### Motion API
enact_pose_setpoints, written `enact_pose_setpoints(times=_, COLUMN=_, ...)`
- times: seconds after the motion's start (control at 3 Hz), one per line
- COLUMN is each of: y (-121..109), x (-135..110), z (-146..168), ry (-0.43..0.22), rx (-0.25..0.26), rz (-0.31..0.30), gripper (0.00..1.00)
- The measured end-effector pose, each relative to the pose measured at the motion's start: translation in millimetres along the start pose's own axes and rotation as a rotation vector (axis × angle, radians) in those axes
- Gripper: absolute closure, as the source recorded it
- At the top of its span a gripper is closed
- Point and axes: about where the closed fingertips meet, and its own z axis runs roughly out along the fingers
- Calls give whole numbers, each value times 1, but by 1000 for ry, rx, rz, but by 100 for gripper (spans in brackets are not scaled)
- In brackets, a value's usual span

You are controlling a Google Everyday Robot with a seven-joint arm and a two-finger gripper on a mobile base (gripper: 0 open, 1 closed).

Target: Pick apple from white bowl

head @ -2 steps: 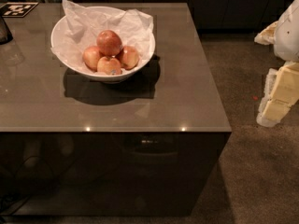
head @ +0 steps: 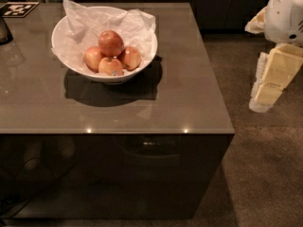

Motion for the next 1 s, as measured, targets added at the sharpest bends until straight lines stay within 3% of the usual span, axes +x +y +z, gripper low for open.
enact_pose_setpoints(times=0.67, y=-53, x=-61, z=14, ry=8, rx=-28, rz=-86, gripper=0)
enact_pose_setpoints(times=1.0, y=-60, x=-70, z=13, ry=-17, rx=4, rz=-90, gripper=0)
